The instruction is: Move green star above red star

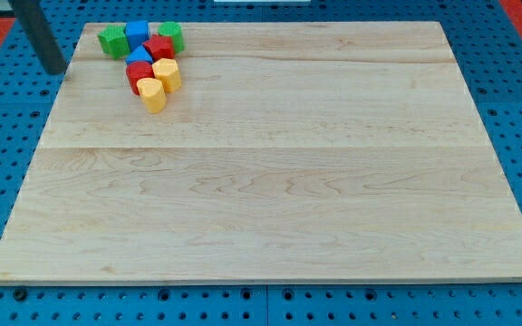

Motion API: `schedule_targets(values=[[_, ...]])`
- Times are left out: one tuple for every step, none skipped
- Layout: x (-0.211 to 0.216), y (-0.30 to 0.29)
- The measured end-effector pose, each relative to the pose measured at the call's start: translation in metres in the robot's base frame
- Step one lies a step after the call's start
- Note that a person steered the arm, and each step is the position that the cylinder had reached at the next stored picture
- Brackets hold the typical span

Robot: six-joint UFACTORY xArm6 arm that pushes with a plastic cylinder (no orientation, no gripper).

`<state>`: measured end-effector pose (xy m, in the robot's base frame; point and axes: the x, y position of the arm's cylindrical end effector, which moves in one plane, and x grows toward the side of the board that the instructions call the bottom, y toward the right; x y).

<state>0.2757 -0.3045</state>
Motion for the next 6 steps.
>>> schedule_targets(values=[[-0.026,0.039],[-0.038,0.055],[-0.039,0.055],[-0.04,0.055],[-0.043,0.055],[-0.046,0.056]])
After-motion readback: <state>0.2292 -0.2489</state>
